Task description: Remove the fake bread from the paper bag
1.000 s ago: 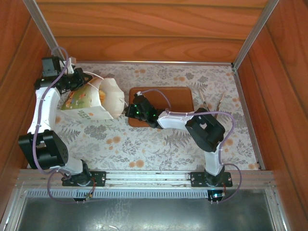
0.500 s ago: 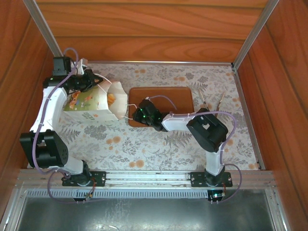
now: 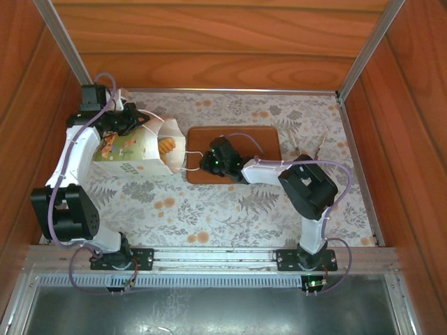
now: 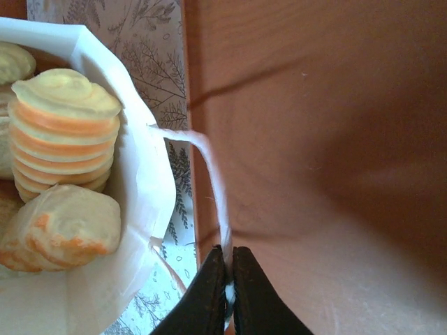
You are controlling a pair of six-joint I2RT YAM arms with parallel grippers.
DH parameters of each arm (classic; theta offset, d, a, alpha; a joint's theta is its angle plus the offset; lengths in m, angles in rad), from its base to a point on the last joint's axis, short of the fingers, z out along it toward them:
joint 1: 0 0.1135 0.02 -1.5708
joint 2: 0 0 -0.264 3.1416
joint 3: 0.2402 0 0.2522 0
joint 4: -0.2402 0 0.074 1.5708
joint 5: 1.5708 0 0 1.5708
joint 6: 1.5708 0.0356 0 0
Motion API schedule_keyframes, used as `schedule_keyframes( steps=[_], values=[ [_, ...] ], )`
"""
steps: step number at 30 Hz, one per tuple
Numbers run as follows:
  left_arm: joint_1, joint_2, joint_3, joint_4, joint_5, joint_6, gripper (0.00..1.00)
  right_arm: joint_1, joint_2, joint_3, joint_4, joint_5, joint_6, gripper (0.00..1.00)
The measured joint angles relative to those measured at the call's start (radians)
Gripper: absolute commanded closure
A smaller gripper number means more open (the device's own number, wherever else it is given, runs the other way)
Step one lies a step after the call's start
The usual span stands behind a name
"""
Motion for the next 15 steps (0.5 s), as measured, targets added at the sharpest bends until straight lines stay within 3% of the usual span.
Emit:
schedule_keyframes(
  steps=[10,15],
  values=[
    [0.0,0.011,-0.023,0.015,-0.079,-0.001,1.0,-0.011,0.103,0.13,-0.044,-0.077,-0.034,0.95],
    [0.0,0.013,-0.024,0.018,-0.041,0.002,1.0,-0.011,0.109,0.137,-0.066,-0.096,-0.039,0.94]
  ],
)
